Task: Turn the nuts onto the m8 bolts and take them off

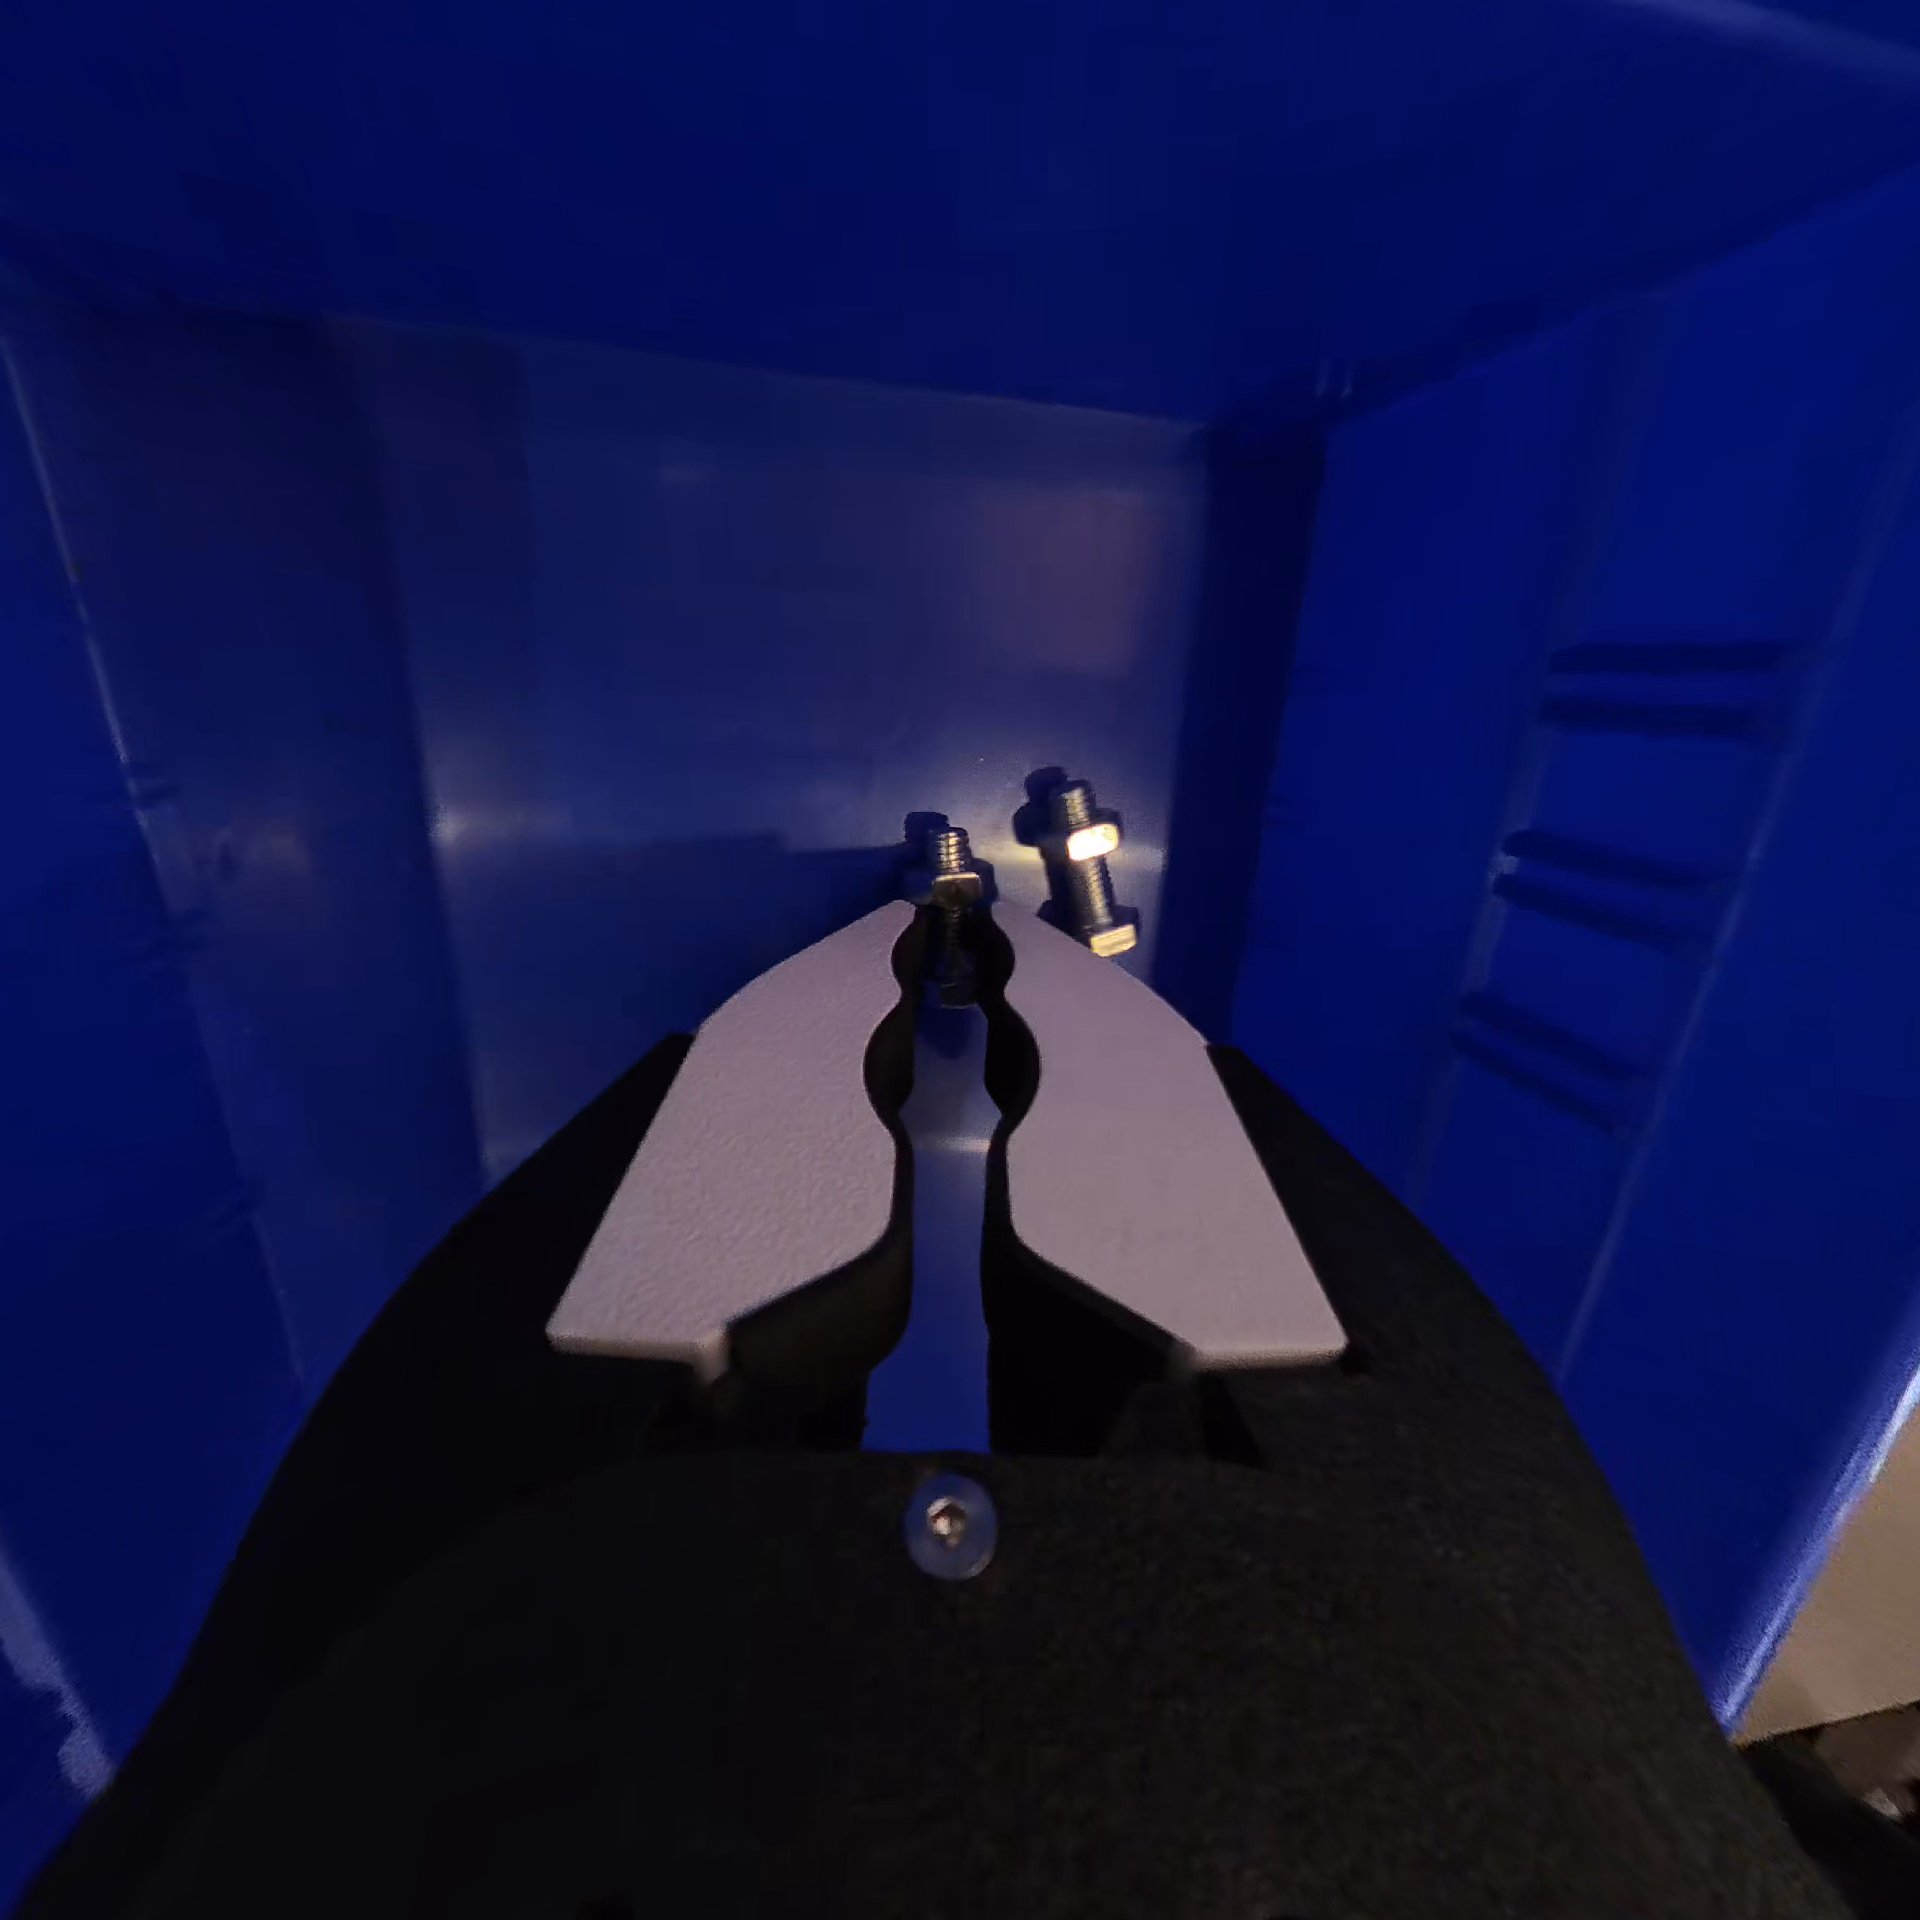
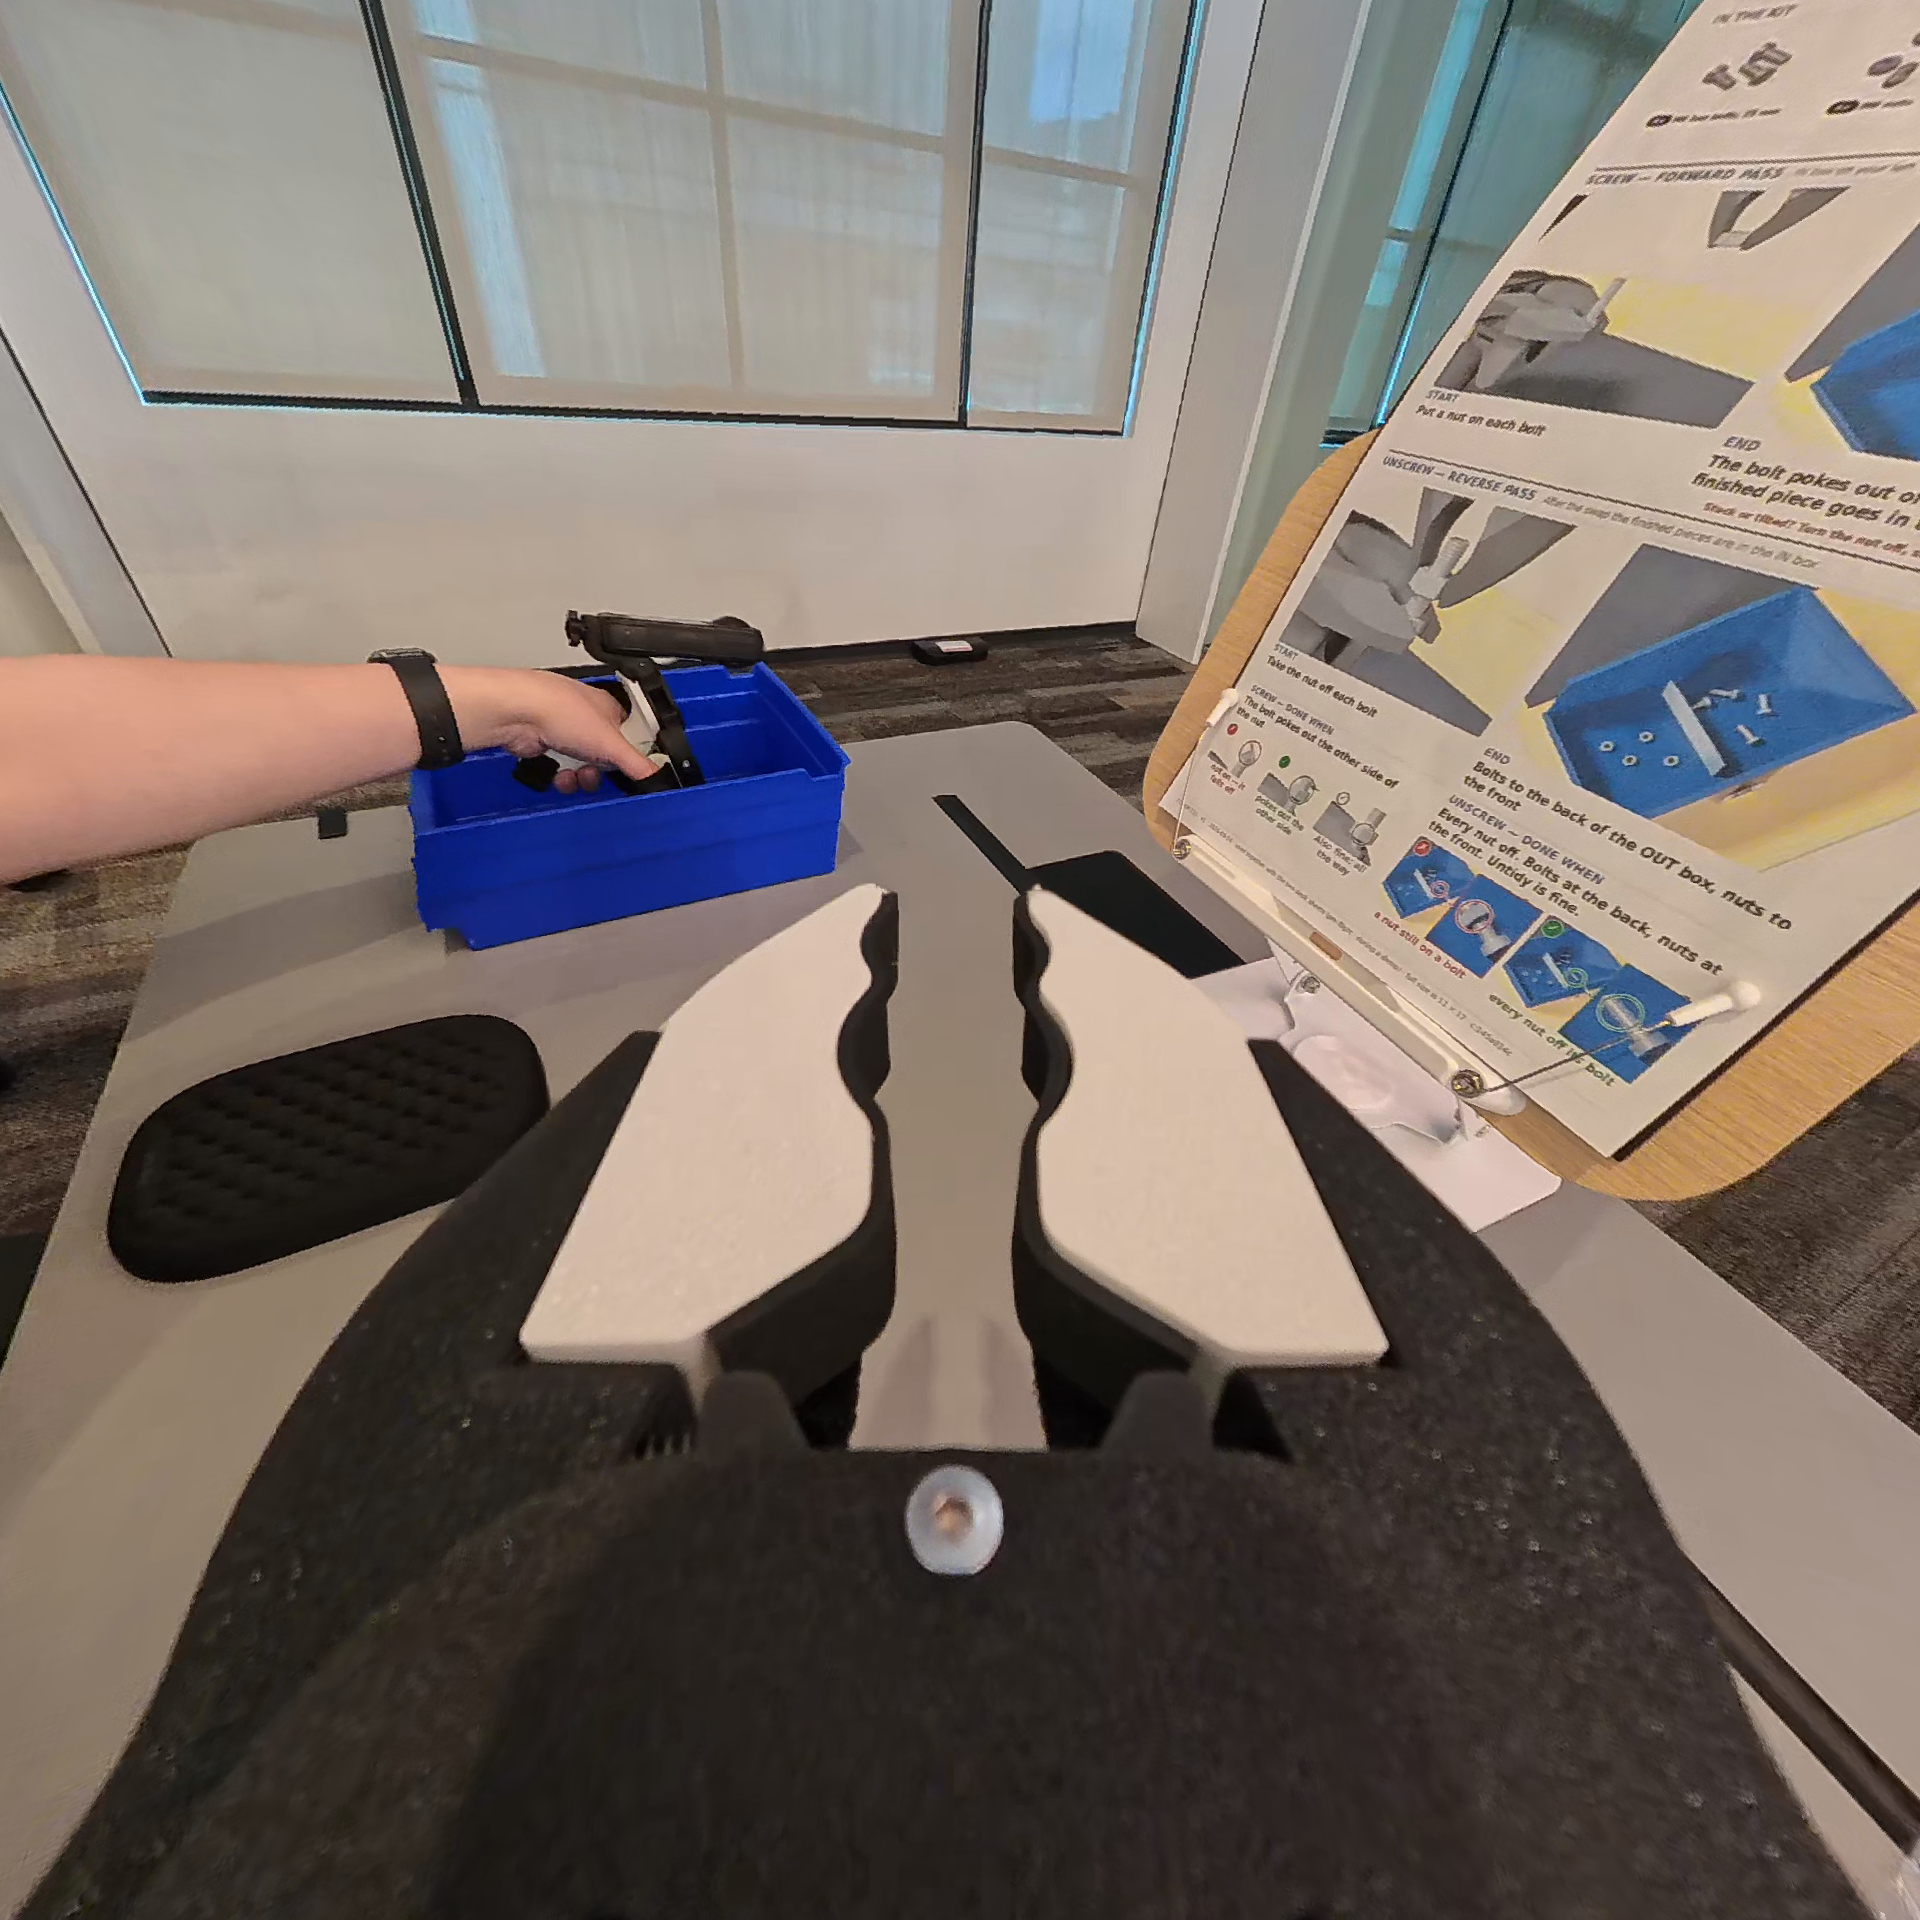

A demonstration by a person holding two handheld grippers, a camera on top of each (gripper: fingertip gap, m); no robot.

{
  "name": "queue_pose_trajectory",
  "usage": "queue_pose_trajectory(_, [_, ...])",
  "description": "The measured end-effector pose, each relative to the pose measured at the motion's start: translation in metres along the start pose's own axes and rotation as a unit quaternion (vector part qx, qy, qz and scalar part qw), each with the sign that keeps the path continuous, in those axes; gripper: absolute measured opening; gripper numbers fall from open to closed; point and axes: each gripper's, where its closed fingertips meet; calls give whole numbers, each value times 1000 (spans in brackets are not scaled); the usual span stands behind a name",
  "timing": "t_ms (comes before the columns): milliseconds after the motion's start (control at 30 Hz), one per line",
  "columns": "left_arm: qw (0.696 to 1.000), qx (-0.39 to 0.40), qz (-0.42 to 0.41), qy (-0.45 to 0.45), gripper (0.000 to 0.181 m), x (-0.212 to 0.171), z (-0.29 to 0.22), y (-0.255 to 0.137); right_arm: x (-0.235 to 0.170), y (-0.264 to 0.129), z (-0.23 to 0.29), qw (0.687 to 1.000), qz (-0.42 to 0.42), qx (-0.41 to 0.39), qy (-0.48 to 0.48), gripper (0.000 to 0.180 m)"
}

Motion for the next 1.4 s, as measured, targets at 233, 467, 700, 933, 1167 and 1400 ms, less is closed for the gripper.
queue_pose_trajectory(233, [996, 68, -29, 43, 8, -6, 30, -19, 1, -10, -14, 1000, -11, -12, 11, 20])
queue_pose_trajectory(467, [983, 77, -145, 77, 8, 17, 24, -76, 2, -23, -34, 999, -31, -14, 43, 20])
queue_pose_trajectory(700, [930, -28, -330, 162, 8, 59, -90, -161, -2, -19, -35, 998, -30, 10, 48, 20])
queue_pose_trajectory(933, [772, -296, -442, 349, 8, 50, -326, -218, 13, 8, 27, 987, -67, 143, 24, 14])
queue_pose_trajectory(1167, [685, -343, -462, 447, 8, 43, -449, -231, 26, 24, 83, 977, -94, 190, -10, 12])
queue_pose_trajectory(1400, [645, -390, -492, 436, 8, 45, -468, -235, 31, 20, 70, 981, -107, 161, 17, 16])
Point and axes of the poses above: each gripper's, where its closed fingertips meet, y out along the fingers, x out of its top, z = x × y across the jaws, and after that the axes turned 14 degrees about y, right-handed
